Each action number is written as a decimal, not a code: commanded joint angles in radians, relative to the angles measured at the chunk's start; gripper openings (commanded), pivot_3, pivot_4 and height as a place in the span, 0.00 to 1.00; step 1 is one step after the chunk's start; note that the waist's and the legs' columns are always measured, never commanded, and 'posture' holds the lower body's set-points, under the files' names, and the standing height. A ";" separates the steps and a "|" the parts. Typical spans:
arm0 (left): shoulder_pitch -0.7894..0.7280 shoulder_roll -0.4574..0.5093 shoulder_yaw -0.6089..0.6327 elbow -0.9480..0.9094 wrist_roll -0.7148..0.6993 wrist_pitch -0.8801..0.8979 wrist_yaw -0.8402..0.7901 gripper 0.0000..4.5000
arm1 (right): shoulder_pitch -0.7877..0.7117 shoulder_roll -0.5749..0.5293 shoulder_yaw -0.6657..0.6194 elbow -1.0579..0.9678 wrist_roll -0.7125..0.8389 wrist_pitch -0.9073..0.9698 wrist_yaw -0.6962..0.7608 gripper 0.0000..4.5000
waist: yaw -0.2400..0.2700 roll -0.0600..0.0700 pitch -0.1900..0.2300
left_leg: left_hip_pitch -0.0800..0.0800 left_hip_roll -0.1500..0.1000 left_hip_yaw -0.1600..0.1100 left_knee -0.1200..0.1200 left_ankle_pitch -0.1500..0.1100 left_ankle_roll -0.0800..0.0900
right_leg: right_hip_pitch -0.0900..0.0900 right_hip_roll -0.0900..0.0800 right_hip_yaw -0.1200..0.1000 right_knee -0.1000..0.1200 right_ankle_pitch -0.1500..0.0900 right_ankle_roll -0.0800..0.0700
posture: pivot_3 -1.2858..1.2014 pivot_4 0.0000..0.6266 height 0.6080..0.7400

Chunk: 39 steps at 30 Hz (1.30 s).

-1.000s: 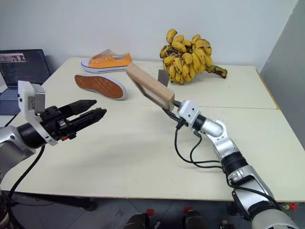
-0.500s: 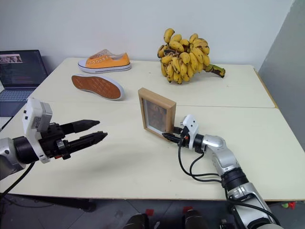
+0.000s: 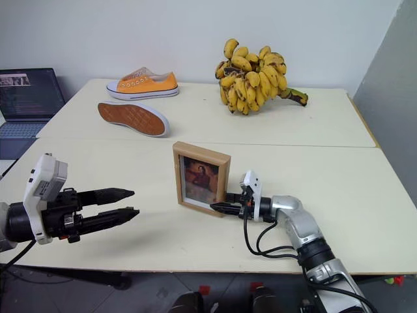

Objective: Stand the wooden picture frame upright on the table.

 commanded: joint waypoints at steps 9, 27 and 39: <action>-0.024 0.044 -0.010 -0.034 -0.016 -0.013 -0.038 0.65 | -0.004 0.025 -0.045 0.075 -0.046 -0.046 -0.009 0.34 | 0.000 0.000 0.000 | 0.001 0.001 0.000 0.000 0.000 0.000 | 0.000 0.000 0.000 -0.001 -0.001 0.001 | 0.52 0.24 1.00; -0.249 -0.035 -0.178 0.012 -0.064 -0.022 0.067 0.65 | 0.118 -0.127 -0.102 -0.220 -0.064 0.065 -0.058 0.68 | 0.008 0.000 0.000 | -0.001 0.000 0.000 -0.001 0.000 0.000 | 0.000 0.000 0.000 -0.004 -0.001 0.001 | 0.52 0.24 1.00; -0.342 -0.172 -0.279 0.050 0.098 -0.223 0.118 0.65 | 0.234 -0.332 -0.436 -0.827 0.358 0.599 -0.282 0.68 | 0.021 0.001 0.001 | -0.001 0.001 0.001 -0.001 -0.001 -0.001 | 0.001 0.001 0.002 -0.006 -0.002 0.004 | 0.52 0.24 1.00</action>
